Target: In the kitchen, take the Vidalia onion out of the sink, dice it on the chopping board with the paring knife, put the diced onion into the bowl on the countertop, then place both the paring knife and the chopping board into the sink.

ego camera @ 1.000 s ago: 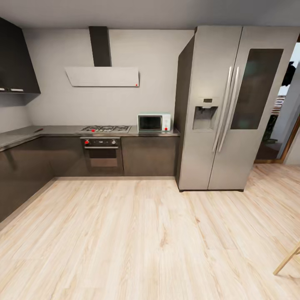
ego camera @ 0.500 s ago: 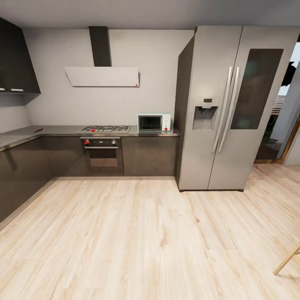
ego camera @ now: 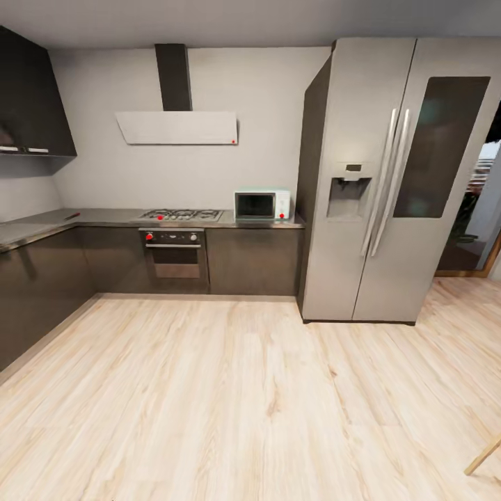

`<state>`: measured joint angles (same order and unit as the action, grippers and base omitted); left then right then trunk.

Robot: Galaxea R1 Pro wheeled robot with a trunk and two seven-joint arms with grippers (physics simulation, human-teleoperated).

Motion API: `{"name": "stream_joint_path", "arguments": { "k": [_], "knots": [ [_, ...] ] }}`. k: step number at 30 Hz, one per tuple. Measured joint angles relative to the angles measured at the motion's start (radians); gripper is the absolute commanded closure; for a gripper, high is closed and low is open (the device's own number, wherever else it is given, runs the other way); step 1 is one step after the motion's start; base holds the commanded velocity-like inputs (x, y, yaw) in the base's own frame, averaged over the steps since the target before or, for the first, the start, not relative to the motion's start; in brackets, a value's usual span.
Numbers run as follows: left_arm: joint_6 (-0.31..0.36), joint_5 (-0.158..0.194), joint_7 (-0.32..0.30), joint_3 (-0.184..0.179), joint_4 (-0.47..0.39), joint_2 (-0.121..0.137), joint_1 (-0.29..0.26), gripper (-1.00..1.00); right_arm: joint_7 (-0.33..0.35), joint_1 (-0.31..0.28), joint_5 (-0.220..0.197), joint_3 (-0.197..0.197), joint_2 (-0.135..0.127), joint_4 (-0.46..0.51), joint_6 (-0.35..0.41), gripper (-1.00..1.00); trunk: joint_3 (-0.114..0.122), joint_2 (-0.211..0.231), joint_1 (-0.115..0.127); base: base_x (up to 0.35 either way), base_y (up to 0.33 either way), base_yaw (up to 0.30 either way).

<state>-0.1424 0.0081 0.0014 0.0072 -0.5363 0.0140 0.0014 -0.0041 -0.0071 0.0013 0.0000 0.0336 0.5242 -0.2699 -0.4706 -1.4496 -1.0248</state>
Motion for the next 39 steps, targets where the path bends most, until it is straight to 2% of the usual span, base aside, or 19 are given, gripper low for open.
{"name": "stream_joint_path", "arguments": {
  "k": [25,30,39],
  "knots": [
    [0.000,0.008,0.003,0.004,-0.001,0.002,0.000,-1.00,-0.001,0.000,0.000,0.000,0.002,0.000,0.000,-1.00,-0.006,0.000,0.000,0.134,-0.286,0.263],
    [0.000,0.021,0.003,0.054,-0.001,0.001,0.000,-1.00,-0.001,0.000,0.000,0.000,0.003,-0.001,0.000,-1.00,-0.006,0.000,0.000,0.112,-0.292,0.271],
    [0.000,0.021,0.003,0.060,-0.001,0.000,0.000,-1.00,-0.001,0.000,0.000,-0.003,0.003,-0.053,-0.031,-1.00,-0.006,0.000,0.000,0.111,-0.293,0.272]
  ]
}}
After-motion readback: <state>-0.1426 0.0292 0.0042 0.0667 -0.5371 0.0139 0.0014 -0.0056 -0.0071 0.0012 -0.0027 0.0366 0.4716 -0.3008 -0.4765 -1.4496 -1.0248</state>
